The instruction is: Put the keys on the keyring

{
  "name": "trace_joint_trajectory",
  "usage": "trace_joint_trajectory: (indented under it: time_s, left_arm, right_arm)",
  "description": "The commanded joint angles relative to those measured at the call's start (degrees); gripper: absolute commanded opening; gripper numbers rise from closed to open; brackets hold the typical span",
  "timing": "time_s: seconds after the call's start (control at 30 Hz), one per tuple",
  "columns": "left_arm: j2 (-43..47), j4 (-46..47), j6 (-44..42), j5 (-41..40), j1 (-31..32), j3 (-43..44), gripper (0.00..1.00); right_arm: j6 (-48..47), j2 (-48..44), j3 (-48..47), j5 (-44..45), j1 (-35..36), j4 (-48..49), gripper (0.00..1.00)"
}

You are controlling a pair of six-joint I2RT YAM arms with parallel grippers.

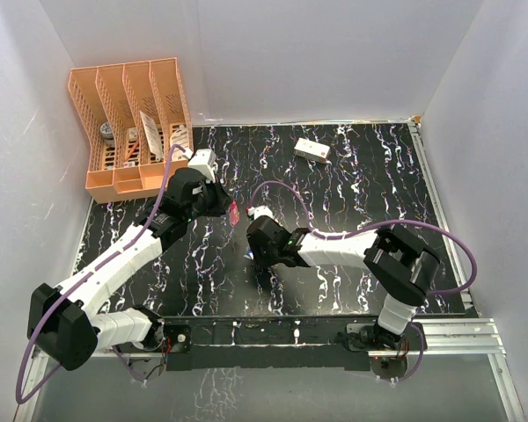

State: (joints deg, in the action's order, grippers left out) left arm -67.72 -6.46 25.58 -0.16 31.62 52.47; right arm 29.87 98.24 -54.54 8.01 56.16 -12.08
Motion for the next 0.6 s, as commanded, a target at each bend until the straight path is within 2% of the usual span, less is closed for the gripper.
trace_joint_trajectory:
  time_s: [0.0, 0.07, 0.2, 0.27, 0.4, 0.57]
  left_arm:
    - [1.9, 0.4, -0.3, 0.9, -0.3, -0.6, 0.0]
    - [1.9, 0.5, -0.2, 0.9, -0.3, -0.6, 0.0]
    - [1.9, 0.6, -0.2, 1.0, -0.4, -0.9, 0.0]
    - [1.9, 0.4, -0.2, 0.9, -0.4, -0.9, 0.0]
    - [2.1, 0.4, -0.2, 0.7, -0.4, -1.0, 0.0]
    - [2.2, 0.4, -0.2, 1.1, -0.4, -0.4, 0.0]
  right_arm:
    - [-1.1, -1.5, -0.4, 2.2, 0.1, -1.2, 0.27]
    - [-1.1, -1.8, 0.0, 2.4, 0.1, -1.1, 0.21]
    - [-1.1, -2.1, 0.2, 2.5, 0.1, -1.1, 0.04]
    - [-1.2, -2.2, 0.4, 2.4, 0.1, -1.0, 0.0]
    - [-1.9, -4.4, 1.4, 3.7, 0.2, 0.6, 0.0]
    - [-10.4, -16.8, 7.3, 4.4, 0.1, 9.9, 0.0]
